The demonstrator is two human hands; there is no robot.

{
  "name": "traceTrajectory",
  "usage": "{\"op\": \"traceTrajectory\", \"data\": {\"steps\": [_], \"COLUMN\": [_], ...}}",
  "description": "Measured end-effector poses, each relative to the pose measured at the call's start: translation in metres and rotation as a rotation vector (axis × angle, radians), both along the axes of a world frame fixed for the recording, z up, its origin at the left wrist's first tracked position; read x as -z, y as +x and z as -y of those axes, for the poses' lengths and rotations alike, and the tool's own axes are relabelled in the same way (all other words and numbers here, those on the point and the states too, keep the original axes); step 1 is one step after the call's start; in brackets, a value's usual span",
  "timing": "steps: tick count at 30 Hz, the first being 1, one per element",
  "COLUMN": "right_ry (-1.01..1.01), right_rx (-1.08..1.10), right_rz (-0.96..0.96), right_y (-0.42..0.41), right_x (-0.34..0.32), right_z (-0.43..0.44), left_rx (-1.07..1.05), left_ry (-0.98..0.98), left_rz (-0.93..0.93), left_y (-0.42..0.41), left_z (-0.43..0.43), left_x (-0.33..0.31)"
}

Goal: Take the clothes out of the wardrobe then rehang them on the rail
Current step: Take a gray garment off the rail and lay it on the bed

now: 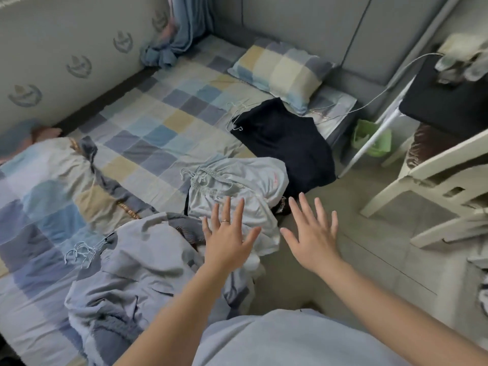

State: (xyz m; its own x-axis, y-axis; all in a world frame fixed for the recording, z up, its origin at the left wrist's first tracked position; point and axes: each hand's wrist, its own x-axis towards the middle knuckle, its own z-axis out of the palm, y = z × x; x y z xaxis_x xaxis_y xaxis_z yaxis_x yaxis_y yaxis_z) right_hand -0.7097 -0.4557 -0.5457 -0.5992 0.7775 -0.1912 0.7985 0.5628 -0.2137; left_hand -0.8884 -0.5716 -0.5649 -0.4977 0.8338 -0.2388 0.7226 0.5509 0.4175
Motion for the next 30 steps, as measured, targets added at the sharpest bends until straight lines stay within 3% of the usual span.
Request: {"op": "traceTrajectory", "data": {"steps": [14, 22, 30], "right_ry": [0.016, 0.058, 0.175], "right_rx": [0.487, 0.822, 1.201], "right_rz": [-0.031, -0.043, 0.062], "right_y": [0.296, 0.4, 0.484], "right_x": [-0.017, -0.016, -0.033], "right_z": [-0.124, -0.143, -0.184], "left_rx": [0.459, 0.872, 1.322], "left_ry": [0.083, 0.122, 0.207], "left_rz": [-0.09, -0.082, -0.075], "left_y": [0.252, 0.366, 0.491], "left_z": [-0.211, -0.315, -0.446], "left_x": [-0.014, -0.024, -0.034]}}
